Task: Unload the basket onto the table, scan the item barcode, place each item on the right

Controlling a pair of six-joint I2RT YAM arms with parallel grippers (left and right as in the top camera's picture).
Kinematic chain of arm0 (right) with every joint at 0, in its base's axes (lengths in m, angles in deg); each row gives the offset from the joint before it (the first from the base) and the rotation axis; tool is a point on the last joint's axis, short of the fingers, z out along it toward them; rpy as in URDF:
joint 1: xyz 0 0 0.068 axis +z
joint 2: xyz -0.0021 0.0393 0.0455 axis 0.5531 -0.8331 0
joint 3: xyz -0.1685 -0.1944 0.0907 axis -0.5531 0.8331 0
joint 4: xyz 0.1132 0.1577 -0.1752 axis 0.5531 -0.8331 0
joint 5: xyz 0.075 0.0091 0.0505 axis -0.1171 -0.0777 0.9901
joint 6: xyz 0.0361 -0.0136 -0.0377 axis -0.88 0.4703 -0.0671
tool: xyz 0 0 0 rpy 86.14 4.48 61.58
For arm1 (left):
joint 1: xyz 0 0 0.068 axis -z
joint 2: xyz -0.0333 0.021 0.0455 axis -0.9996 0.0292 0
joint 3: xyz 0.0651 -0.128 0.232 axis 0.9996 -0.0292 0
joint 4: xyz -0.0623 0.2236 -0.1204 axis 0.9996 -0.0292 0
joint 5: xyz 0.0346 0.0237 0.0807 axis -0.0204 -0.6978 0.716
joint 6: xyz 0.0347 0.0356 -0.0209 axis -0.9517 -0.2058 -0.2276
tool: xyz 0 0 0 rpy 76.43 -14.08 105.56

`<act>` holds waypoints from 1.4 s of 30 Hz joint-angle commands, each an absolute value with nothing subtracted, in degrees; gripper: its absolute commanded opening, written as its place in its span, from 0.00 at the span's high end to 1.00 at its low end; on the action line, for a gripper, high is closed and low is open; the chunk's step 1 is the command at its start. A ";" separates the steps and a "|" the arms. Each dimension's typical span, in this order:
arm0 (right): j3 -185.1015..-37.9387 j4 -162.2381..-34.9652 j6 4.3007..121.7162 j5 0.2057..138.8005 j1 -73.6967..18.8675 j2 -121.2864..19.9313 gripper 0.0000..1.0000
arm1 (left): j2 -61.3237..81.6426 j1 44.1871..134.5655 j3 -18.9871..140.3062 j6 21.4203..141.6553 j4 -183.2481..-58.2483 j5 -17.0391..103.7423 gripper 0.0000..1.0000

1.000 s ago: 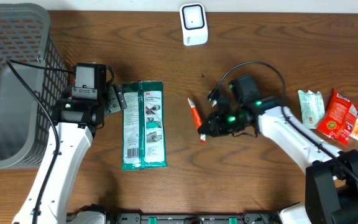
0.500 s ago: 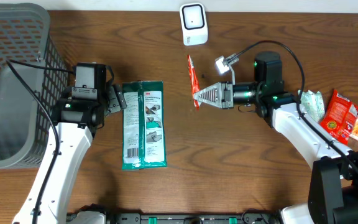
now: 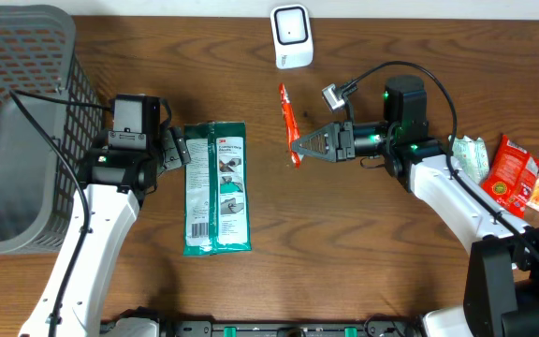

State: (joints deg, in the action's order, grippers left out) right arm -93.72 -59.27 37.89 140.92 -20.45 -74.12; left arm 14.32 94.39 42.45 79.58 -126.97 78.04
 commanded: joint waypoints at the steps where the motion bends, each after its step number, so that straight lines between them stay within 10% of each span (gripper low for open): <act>1: -94.02 -59.16 40.39 144.31 -20.74 -73.40 0.99 | 14.50 94.24 43.48 79.67 -127.01 78.98 0.13; 9: -93.85 -59.18 42.57 146.04 -20.74 -73.40 0.99 | 14.50 94.24 43.48 80.63 -124.52 75.39 0.13; 21: -93.78 -59.14 42.66 148.29 -20.74 -73.40 0.99 | 14.50 94.37 43.48 76.00 -103.93 2.30 0.10; 42: -93.78 -30.59 16.74 145.25 -16.39 -73.40 0.99 | 15.04 104.42 43.48 77.20 -93.26 14.54 0.16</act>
State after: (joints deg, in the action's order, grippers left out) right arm -93.30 -30.88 18.94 146.36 -17.79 -74.12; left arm 14.59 104.23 42.52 76.57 -95.12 13.76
